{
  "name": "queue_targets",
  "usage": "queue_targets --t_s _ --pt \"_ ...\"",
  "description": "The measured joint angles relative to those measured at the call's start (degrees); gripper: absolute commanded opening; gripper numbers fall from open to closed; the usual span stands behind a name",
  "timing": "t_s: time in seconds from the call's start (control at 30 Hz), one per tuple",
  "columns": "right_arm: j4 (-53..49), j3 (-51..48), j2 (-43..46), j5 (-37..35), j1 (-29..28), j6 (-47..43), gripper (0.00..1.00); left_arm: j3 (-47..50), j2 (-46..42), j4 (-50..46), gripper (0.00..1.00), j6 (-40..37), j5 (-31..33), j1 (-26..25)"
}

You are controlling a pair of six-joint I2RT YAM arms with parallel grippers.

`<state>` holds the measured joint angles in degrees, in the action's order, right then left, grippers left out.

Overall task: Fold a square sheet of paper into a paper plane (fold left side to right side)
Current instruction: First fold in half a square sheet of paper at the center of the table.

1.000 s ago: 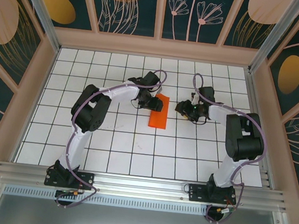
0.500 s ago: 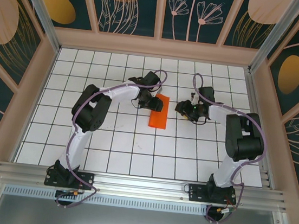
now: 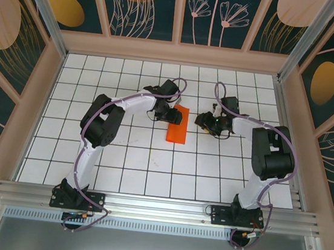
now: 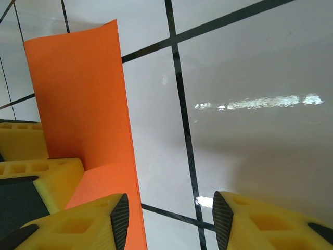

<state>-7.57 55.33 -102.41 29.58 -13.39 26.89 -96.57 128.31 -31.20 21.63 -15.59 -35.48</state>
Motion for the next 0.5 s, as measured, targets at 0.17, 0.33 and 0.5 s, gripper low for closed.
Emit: queue_targets --t_s 0.17,0.33,0.5 --pt "0.00 0.00 0.00 0.00 -0.11 0.00 0.49 -0.07 0.00 -0.11 0.54 -0.02 0.00 0.00" --pt "0.00 0.00 0.00 0.00 -0.15 0.00 0.49 -0.09 0.02 -0.17 0.55 -0.22 0.02 0.00" --pt "0.00 0.00 0.00 0.02 -0.22 0.00 0.49 -0.24 0.11 -0.22 0.57 -0.22 -0.15 -0.02"
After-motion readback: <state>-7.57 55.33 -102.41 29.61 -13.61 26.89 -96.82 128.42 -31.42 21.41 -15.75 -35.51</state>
